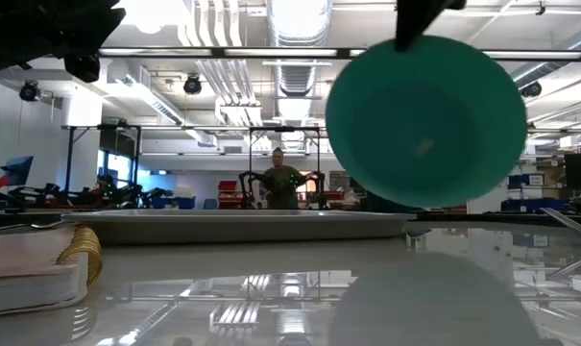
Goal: Pick and place plate/cup/fork/spoon on tray
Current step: Put the green plate on the gray serving tray
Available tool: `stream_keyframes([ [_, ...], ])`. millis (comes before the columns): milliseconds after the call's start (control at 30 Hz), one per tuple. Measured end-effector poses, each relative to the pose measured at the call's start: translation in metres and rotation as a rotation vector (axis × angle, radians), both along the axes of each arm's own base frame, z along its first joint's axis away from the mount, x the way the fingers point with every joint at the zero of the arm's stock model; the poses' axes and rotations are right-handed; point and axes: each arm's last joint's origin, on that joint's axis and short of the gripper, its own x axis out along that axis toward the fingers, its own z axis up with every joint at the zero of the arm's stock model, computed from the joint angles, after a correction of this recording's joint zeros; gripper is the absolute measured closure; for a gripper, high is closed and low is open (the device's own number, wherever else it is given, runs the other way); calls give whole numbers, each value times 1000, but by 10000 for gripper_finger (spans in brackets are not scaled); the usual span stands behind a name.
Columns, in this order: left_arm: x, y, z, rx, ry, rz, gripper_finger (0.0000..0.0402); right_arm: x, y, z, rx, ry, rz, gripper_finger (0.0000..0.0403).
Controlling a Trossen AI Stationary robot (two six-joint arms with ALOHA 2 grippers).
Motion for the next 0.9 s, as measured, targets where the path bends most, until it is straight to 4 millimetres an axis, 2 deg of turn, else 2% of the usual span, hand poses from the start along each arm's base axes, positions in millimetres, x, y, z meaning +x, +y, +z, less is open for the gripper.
stream_keyframes([
  [233, 0, 0, 0, 0, 0, 0, 304, 21, 5, 4, -91, -151, 153, 395],
  [400, 0, 0, 0, 0, 0, 0, 304, 40, 11, -8, -257, -168, 330, 394],
  [600, 0, 0, 0, 0, 0, 0, 304, 62, 18, -38, -380, -85, 572, 394],
  [900, 0, 0, 0, 0, -1, 0, 304, 87, 26, -94, -437, 51, 707, 394],
])
